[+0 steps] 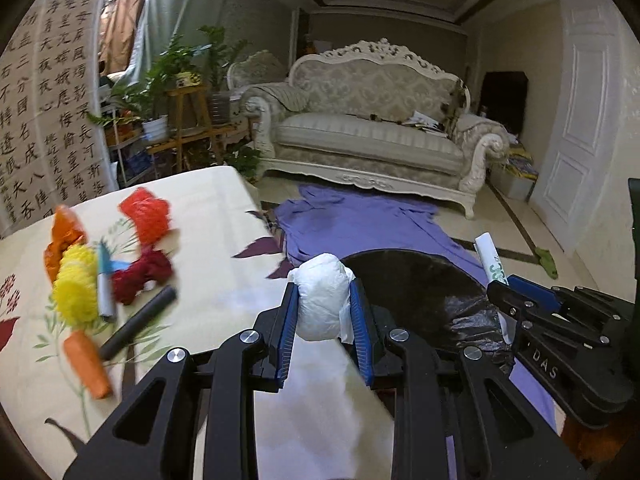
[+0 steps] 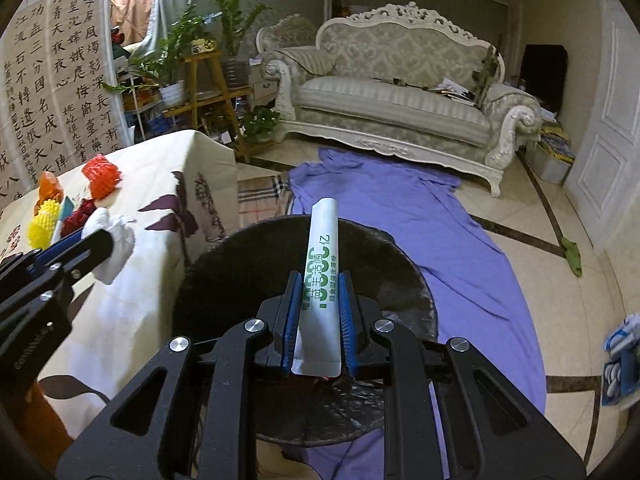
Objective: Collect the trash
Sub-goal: 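Carry tube and tissue over the bin and open both grippers, then grasp the orange piece with the left gripper while the right gripper grasps the black pen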
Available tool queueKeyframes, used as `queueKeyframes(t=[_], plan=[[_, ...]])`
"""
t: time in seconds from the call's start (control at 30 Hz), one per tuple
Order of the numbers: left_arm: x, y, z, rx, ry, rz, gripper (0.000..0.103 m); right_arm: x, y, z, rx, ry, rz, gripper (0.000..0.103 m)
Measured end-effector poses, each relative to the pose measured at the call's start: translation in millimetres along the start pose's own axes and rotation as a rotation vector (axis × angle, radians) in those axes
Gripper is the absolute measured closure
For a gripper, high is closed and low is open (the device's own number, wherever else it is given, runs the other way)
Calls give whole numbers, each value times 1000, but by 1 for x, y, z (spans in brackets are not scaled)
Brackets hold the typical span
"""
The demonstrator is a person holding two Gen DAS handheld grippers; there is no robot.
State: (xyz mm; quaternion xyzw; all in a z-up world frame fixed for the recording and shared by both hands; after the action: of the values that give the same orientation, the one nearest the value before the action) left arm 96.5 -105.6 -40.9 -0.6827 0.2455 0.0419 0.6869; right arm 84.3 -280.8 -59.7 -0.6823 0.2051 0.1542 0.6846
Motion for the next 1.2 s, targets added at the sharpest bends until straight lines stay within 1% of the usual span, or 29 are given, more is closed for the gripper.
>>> queueKeyframes(t=[0.17,0.2,0.23,0.27,0.3,0.33,0.37,0.43,0.5,0.6,0.7,0.77,0.87,1.0,1.2], plan=[[17,-1,-13,30,11,17,75,9,0,-11,22,-1,-1,84],[20,-1,-13,32,4,18,70,10,0,-13,28,-3,-1,83],[21,-1,-13,29,2,20,68,12,0,-14,33,-6,2,80],[23,-2,-13,26,-2,23,63,13,-1,-15,37,-3,2,75],[24,-1,-12,21,-9,27,55,13,-1,-17,41,3,-3,72],[25,-1,-11,17,-11,30,51,14,-1,-19,45,9,-4,69],[26,-1,-11,11,-10,33,47,14,-1,-20,48,10,-3,69],[27,0,-9,5,-11,41,45,15,0,-23,56,14,-1,69],[28,2,-6,-3,-13,50,40,15,2,-25,62,16,1,68],[29,2,-6,-12,-15,56,37,15,4,-29,67,18,5,68],[28,3,-6,-11,-21,62,36,15,4,-30,71,17,9,67],[26,4,-5,-2,-34,64,36,14,5,-28,72,16,10,62],[23,6,-2,15,-56,64,36,14,5,-27,70,7,11,61],[13,10,12,18,-98,75,36,13,4,-13,61,-17,13,61],[-3,17,47,-15,-176,91,36,11,6,27,23,-85,24,59]])
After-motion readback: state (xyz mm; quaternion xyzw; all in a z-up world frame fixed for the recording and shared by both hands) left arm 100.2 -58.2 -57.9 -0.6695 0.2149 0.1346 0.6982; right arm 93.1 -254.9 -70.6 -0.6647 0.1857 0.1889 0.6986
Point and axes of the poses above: each gripper's, at about its wrist camera, not at the fingertips, and x roughly the way its jaws point, z to its left, y to its underside, the point moved 7 cm from there along x, roughly the way its jaws point, and after that the axes turned 12 degrees about -z, right-handed, at the moved point
